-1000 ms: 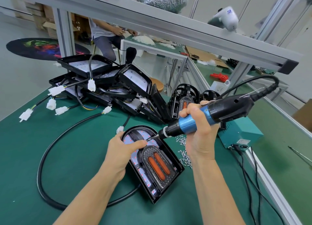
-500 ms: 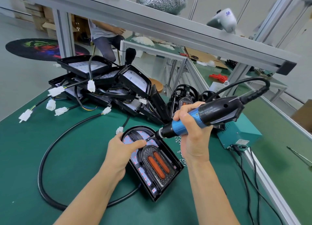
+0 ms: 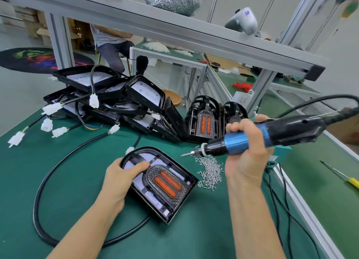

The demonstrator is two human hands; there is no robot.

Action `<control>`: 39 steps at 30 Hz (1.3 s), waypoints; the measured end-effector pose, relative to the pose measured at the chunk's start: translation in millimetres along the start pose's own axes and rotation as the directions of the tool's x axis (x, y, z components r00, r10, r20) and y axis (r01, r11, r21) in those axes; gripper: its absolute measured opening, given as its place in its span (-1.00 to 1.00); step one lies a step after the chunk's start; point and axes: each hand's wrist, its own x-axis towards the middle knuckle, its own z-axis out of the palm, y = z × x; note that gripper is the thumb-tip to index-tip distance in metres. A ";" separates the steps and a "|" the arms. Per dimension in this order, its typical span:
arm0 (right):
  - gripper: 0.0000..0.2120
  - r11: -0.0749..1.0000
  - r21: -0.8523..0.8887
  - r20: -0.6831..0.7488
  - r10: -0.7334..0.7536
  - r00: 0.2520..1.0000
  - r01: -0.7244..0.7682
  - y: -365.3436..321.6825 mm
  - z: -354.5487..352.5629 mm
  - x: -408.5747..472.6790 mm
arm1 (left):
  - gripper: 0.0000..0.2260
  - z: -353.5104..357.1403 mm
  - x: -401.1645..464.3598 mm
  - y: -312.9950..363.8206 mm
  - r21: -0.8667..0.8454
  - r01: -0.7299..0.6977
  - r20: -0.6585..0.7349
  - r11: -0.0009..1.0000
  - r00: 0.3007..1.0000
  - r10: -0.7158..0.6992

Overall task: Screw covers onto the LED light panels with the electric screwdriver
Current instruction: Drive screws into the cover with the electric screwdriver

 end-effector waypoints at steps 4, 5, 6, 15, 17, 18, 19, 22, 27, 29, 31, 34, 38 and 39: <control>-0.74 0.998 -0.007 -0.075 -0.064 0.995 0.063 -21.7 -19.2 5.0 | -0.63 -5.4 -0.7 0.9 0.400 -0.130 -0.057 0.907 0.984 0.166; -0.75 0.998 -0.022 -0.093 -0.063 0.994 0.061 -25.0 -23.7 4.2 | -0.57 -5.7 -2.7 3.2 0.511 -0.155 -0.045 0.845 0.977 0.206; -0.75 0.998 -0.031 -0.112 -0.061 0.992 0.058 -27.5 -28.0 3.0 | -0.50 -6.2 -4.3 5.2 0.602 -0.168 -0.028 0.780 0.973 0.231; -0.76 0.990 -0.113 -0.242 -0.111 0.964 0.085 -40.5 -48.4 -2.4 | -0.68 24.2 -20.5 34.1 0.806 -0.463 0.178 0.369 0.784 0.594; -0.76 0.976 -0.188 -0.302 -0.162 0.939 0.108 -42.4 -46.4 -1.1 | -0.80 57.9 -30.2 45.4 0.748 -0.630 0.420 0.209 0.693 0.586; -0.76 0.970 -0.217 -0.321 -0.180 0.930 0.112 -43.1 -45.1 -1.3 | -0.82 77.0 -34.0 47.1 0.733 -0.673 0.534 0.099 0.659 0.530; -0.75 0.965 -0.235 -0.335 -0.190 0.923 0.114 -43.4 -44.1 -2.0 | -0.83 95.8 -36.8 45.9 0.721 -0.692 0.625 -0.026 0.634 0.455; -0.74 0.964 -0.246 -0.356 -0.188 0.915 0.102 -43.6 -44.6 -6.0 | -0.88 139.9 -38.8 33.1 0.678 -0.674 0.732 -0.293 0.657 0.183; -0.74 0.960 -0.268 -0.351 -0.178 0.919 0.083 -45.3 -49.8 -8.5 | -0.84 157.5 -36.1 9.0 0.683 -0.658 0.697 -0.317 0.717 0.014; -0.74 0.960 -0.266 -0.352 -0.176 0.919 0.081 -46.9 -51.1 -8.0 | -0.80 157.3 -36.6 3.0 0.705 -0.655 0.685 -0.273 0.728 0.022; -0.75 0.960 -0.269 -0.353 -0.174 0.919 0.079 -47.4 -52.2 -6.8 | -0.79 158.2 -35.7 -0.4 0.710 -0.655 0.686 -0.258 0.726 0.047; -0.74 0.961 -0.268 -0.354 -0.164 0.921 0.068 -46.8 -52.7 -7.0 | -0.77 160.0 -38.1 -0.3 0.685 -0.668 0.708 -0.291 0.704 0.054; -0.74 0.961 -0.269 -0.346 -0.154 0.925 0.059 -45.6 -52.7 -8.6 | -0.78 162.5 -40.5 -3.8 0.601 -0.701 0.760 -0.384 0.650 0.005; -0.74 0.961 -0.272 -0.346 -0.155 0.925 0.059 -45.3 -52.5 -8.5 | -0.80 162.7 -40.1 -4.9 0.597 -0.702 0.761 -0.388 0.649 -0.004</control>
